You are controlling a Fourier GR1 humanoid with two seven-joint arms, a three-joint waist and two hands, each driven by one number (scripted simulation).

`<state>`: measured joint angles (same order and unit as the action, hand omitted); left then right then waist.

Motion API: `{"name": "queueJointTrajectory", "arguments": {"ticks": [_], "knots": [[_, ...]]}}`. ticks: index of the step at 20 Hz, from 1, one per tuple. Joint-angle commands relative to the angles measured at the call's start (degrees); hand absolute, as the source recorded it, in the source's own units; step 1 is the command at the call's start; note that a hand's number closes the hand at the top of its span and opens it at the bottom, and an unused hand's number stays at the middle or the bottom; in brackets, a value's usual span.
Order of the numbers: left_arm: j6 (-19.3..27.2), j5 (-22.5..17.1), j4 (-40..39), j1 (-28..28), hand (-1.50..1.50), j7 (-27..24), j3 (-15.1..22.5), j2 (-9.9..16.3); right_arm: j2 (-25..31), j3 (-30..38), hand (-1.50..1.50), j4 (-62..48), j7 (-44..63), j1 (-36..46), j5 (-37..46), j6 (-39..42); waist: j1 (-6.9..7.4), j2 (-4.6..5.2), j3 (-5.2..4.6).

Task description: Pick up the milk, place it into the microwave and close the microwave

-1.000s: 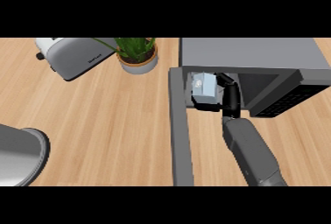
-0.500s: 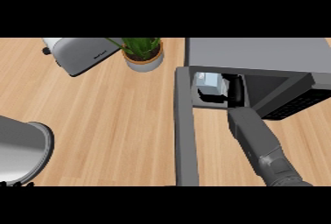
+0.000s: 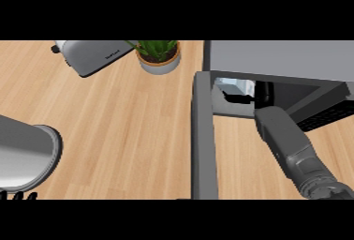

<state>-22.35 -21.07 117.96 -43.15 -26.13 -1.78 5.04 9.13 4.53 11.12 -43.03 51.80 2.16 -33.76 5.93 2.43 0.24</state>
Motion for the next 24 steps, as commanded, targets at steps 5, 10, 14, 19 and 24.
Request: {"name": "queueJointTrajectory", "arguments": {"ticks": [5,10,14,19,24], "knots": [[-1.5,-0.6,-1.6,0.4,-1.5,-0.7,-1.1,0.9,0.1,3.3,1.5,-0.8,-3.1,3.3,-1.8,-3.5,1.53,0.44,0.08],[0.4,1.0,-2.2,3.0,-1.5,0.6,-0.2,0.1,1.2,4.4,1.5,-0.3,-4.9,6.2,-1.7,-6.3,1.29,0.72,0.05],[0.0,0.6,-2.7,3.3,-1.5,0.2,-0.1,0.0,3.2,4.2,1.5,-1.7,-4.9,5.9,-0.1,-13.6,2.14,1.31,0.03],[-0.9,0.7,-3.9,3.7,-1.5,-0.3,0.2,0.1,3.4,5.2,1.5,-2.3,-3.6,7.6,0.0,-18.4,2.78,1.33,0.01],[0.1,0.6,-2.8,5.4,-1.5,1.5,-0.3,0.7,3.0,5.6,1.5,-2.3,-4.5,7.5,0.4,-18.6,2.57,1.6,0.14]]}}
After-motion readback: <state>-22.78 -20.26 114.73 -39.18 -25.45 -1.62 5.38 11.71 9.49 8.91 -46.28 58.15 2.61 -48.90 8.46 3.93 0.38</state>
